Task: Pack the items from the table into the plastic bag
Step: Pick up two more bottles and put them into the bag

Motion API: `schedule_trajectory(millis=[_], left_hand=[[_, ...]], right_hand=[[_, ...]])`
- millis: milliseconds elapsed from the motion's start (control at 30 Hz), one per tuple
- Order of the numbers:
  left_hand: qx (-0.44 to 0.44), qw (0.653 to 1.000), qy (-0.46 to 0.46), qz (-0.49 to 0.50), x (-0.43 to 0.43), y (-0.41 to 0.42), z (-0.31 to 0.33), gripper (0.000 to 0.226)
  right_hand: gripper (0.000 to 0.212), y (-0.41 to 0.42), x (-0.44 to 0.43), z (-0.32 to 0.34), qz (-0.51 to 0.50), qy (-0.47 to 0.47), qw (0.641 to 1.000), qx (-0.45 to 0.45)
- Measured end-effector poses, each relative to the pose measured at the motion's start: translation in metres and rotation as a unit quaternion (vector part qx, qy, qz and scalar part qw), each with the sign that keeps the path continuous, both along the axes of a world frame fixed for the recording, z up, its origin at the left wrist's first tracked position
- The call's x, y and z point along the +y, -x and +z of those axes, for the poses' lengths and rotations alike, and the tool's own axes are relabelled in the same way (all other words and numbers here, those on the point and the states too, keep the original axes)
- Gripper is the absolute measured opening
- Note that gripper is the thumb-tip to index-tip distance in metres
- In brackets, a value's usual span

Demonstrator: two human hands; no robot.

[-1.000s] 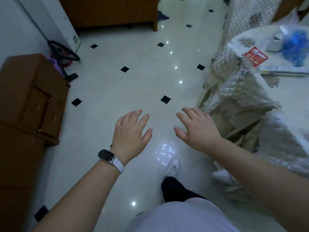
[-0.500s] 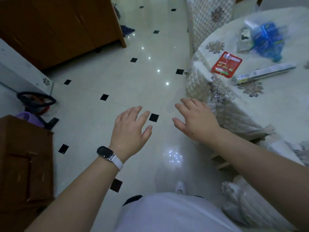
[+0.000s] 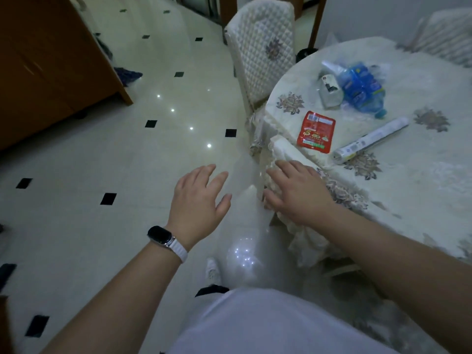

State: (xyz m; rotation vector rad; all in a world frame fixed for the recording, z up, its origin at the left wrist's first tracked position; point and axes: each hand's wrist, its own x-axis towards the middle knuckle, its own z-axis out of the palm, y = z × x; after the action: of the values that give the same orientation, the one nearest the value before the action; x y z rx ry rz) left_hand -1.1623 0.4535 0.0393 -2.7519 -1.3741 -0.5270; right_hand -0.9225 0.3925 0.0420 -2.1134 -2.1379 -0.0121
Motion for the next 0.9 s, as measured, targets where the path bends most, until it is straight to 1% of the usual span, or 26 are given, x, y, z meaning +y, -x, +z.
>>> schedule_trajectory(millis=[133,267,467,600,700,800,900], left_hand=[[-0.009,0.999,0.009,-0.042,0.084,0.009,0.001,0.048],[-0.025,0.995,-0.004,-0.098,0.154,0.013,0.009,0.046],[-0.039,0.987,0.003,-0.158,0.227,-0.009,0.010,0.046],[-0.033,0.978,0.018,-0.204,0.269,-0.042,0.001,0.046],[-0.015,0.974,0.031,-0.223,0.298,-0.075,-0.007,0.049],[-0.005,0.968,0.040,-0.249,0.326,-0.108,-0.012,0.046],[0.003,0.966,0.051,-0.253,0.361,-0.141,-0.011,0.043]], right_hand=[[0.054,0.016,0.062,0.009,-0.051,0.005,0.999,-0.019],[0.056,0.033,0.116,0.021,-0.092,0.009,0.995,-0.041],[0.055,0.033,0.161,0.025,-0.152,0.006,0.987,-0.043],[0.055,0.009,0.181,0.021,-0.204,0.009,0.979,-0.029],[0.050,-0.018,0.201,0.007,-0.236,0.010,0.972,-0.020],[0.048,-0.048,0.226,-0.011,-0.268,0.020,0.963,0.008],[0.050,-0.080,0.256,-0.022,-0.285,0.045,0.957,0.035]])
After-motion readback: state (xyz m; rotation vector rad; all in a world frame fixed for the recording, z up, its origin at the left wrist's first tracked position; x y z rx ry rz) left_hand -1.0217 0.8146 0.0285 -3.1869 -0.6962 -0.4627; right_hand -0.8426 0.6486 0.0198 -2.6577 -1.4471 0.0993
